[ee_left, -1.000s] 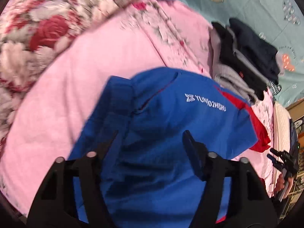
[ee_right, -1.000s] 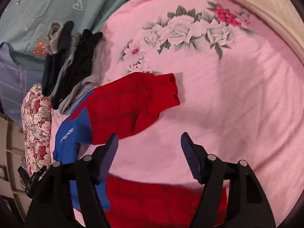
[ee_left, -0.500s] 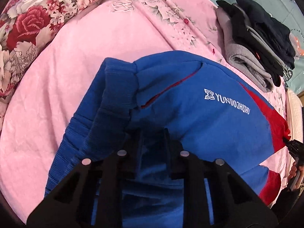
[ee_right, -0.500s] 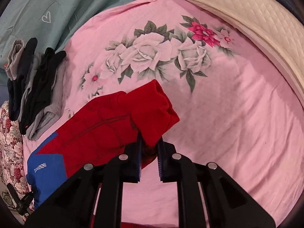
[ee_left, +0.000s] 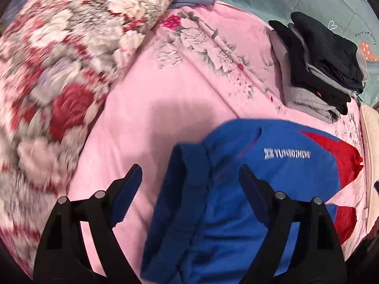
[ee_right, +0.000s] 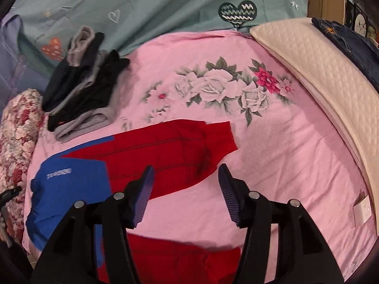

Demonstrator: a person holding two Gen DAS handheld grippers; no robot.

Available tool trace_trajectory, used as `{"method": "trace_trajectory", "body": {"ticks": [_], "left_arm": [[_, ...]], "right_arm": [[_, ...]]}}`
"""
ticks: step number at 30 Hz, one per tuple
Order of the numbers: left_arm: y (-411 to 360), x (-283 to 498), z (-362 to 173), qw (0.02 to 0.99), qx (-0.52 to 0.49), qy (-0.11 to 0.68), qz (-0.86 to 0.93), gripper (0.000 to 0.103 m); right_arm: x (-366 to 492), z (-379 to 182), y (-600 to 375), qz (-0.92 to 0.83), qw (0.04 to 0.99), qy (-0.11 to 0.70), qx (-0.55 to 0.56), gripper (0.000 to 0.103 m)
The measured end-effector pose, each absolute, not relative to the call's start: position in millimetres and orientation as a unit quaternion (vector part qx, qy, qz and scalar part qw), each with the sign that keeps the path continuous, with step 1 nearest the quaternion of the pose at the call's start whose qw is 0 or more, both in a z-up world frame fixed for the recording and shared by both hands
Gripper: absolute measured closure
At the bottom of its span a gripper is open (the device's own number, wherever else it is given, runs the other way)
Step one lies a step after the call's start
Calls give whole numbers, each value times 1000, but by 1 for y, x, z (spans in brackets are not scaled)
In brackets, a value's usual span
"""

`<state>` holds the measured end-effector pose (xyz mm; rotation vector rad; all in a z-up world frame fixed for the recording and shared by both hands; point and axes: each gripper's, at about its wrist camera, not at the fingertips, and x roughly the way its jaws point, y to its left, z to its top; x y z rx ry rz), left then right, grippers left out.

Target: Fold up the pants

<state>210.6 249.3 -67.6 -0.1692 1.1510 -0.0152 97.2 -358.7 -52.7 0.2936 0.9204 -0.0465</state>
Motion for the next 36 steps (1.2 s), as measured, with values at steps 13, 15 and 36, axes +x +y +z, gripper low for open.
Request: {"method": "trace_trajectory", "body": {"ticks": [13, 15, 36], "left_arm": [[215, 293, -138, 773, -46, 595, -215, 21], [215, 288, -136, 791, -43, 572, -213, 73], [240, 270, -135, 808, -132, 497, -286, 97]], "right_arm": [[2, -58, -364, -82, 873, 452, 166, 46], [1, -58, -363, -92, 871, 454, 166, 46], [256, -75, -29, 353, 788, 473, -176, 46]]}}
